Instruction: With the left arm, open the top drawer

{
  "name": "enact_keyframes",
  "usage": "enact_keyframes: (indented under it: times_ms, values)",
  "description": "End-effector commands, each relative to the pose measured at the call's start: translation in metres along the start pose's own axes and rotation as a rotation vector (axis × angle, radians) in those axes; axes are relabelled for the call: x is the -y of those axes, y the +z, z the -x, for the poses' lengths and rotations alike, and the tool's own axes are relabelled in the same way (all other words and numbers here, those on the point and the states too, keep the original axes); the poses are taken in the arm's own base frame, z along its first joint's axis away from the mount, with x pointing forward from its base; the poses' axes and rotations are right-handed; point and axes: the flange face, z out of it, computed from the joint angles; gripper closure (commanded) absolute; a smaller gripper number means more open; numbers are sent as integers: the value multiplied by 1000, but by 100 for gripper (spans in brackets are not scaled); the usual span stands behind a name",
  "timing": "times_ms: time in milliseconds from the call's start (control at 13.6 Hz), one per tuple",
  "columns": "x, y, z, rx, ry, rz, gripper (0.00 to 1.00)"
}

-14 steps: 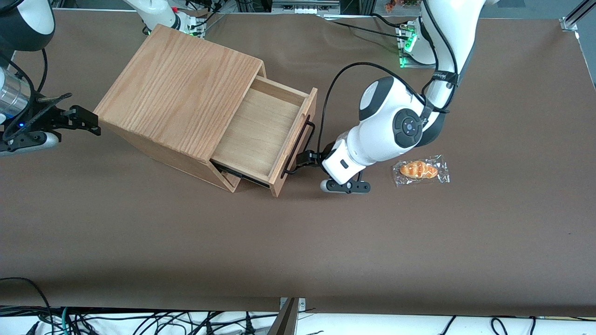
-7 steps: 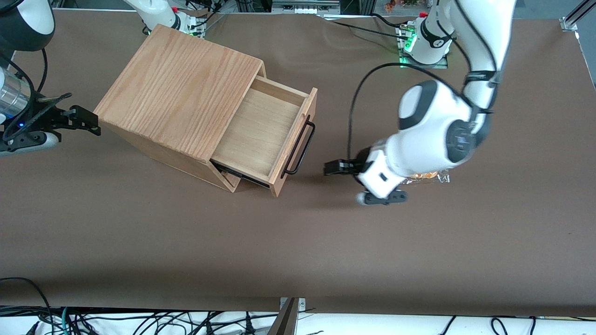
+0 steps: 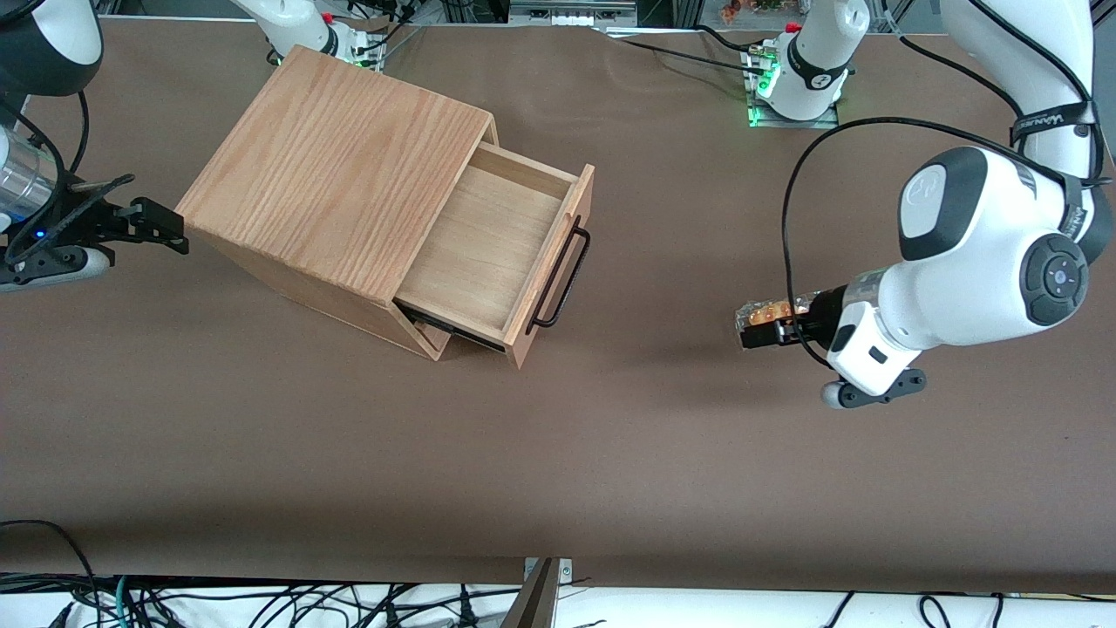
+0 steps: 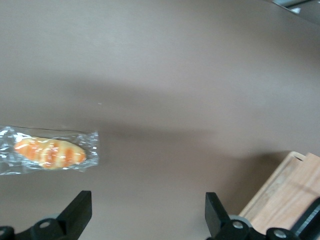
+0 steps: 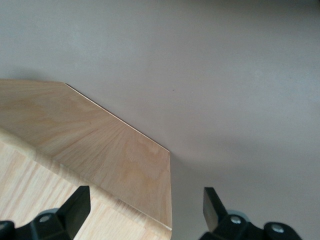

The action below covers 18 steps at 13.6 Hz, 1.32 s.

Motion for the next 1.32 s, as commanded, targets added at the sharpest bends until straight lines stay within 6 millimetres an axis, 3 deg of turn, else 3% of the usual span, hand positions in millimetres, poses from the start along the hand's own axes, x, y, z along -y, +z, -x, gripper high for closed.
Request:
enact_keyframes:
  times_ms: [0, 441, 662, 1029, 1250]
  values:
    - [31, -13, -6, 9, 61, -30, 0]
    - [101, -44, -18, -2, 127, -89, 0]
    - [134, -61, -6, -10, 218, -129, 0]
    - [180, -97, 35, -83, 296, -243, 0]
    - [183, -128, 74, -123, 405, -249, 0]
